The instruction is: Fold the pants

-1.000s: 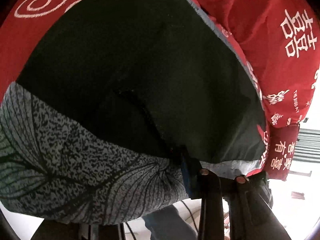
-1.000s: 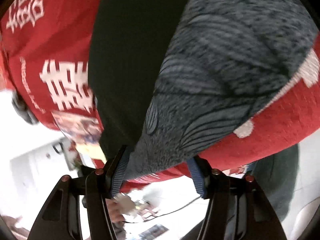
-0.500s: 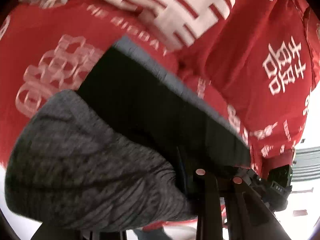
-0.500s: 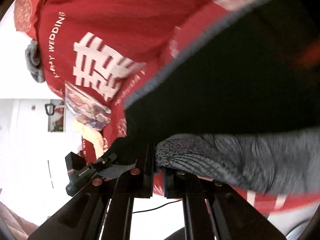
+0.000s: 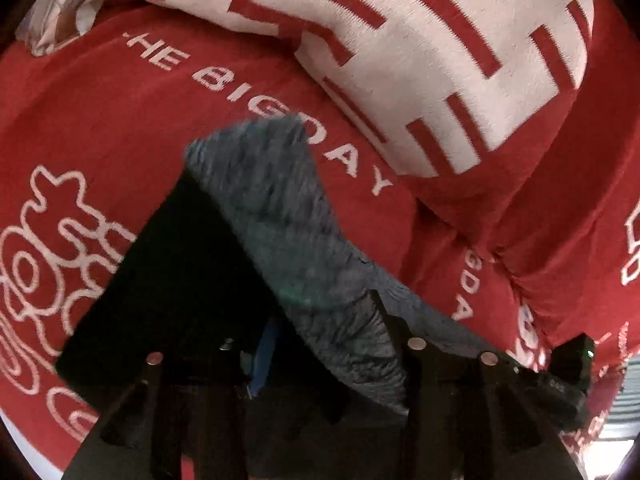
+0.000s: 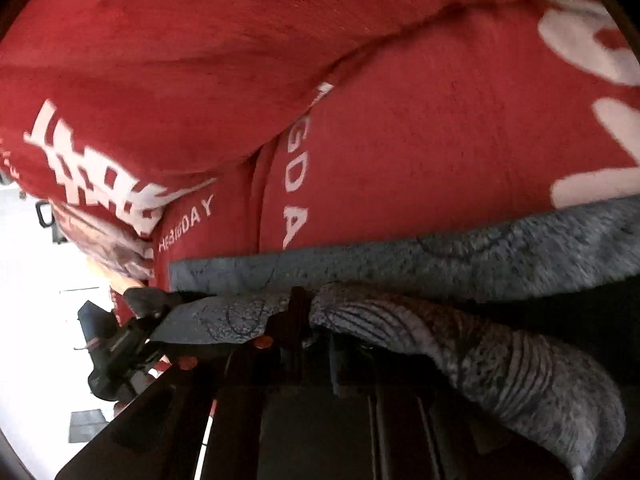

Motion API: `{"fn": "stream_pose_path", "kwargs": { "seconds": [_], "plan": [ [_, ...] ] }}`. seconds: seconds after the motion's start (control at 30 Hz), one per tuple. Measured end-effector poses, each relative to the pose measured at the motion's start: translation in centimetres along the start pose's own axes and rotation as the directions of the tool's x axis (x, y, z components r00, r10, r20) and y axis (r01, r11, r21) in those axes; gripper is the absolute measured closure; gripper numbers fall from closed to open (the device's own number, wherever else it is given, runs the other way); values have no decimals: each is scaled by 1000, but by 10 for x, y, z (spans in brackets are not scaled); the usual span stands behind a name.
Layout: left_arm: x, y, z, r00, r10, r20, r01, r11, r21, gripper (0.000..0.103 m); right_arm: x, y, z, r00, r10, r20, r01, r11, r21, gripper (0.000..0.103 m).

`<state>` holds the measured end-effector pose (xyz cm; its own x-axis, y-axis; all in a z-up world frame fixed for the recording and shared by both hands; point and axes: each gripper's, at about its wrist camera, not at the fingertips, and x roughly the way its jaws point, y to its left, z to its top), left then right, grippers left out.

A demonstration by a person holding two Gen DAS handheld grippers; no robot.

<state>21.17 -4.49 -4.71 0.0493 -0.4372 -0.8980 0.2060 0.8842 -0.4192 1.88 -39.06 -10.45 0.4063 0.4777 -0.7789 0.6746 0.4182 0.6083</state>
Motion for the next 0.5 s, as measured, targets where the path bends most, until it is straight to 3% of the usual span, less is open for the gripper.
{"fn": "stream_pose_path", "kwargs": {
  "seconds": [0.03,0.1,0.13,0.17,0.2,0.27,0.3,0.37,0.47,0.5],
  "plan": [
    [-12,-1,0,1000,4,3,-4,1000,19,59,-2,3,0,1000,15,-9,-15,1000,-1,77],
    [-35,-8,-3,998,50,24,-52,996,78,52,-14,16,-3,999,27,-21,-27,999,-32,31],
    [-47,-11,-6,996,78,44,-82,991,107,45,-21,23,-7,1000,20,-18,-21,998,-53,28],
    [-60,-14,-10,993,94,76,-103,987,121,33,-31,33,-13,1000,25,-14,-26,996,-84,28],
    [-69,-15,-13,990,98,102,-110,986,128,30,-37,41,-18,999,43,-17,-44,994,-104,28],
    [-75,-19,-19,988,106,116,-122,982,141,30,-43,55,-31,996,79,-34,-83,986,-147,35],
    [-72,-21,-21,987,113,111,-129,981,147,30,-42,59,-37,995,82,-54,-90,981,-173,45],
    [-46,-28,-29,986,152,69,-162,970,183,30,-29,64,-42,994,51,-94,-71,973,-220,56],
    [-2,-39,-38,975,222,9,-219,949,226,30,0,62,-35,993,-58,-101,29,963,-267,59],
    [13,-39,-41,962,272,11,-267,935,234,30,8,58,-29,992,-89,-88,62,959,-276,59]
  ]
}}
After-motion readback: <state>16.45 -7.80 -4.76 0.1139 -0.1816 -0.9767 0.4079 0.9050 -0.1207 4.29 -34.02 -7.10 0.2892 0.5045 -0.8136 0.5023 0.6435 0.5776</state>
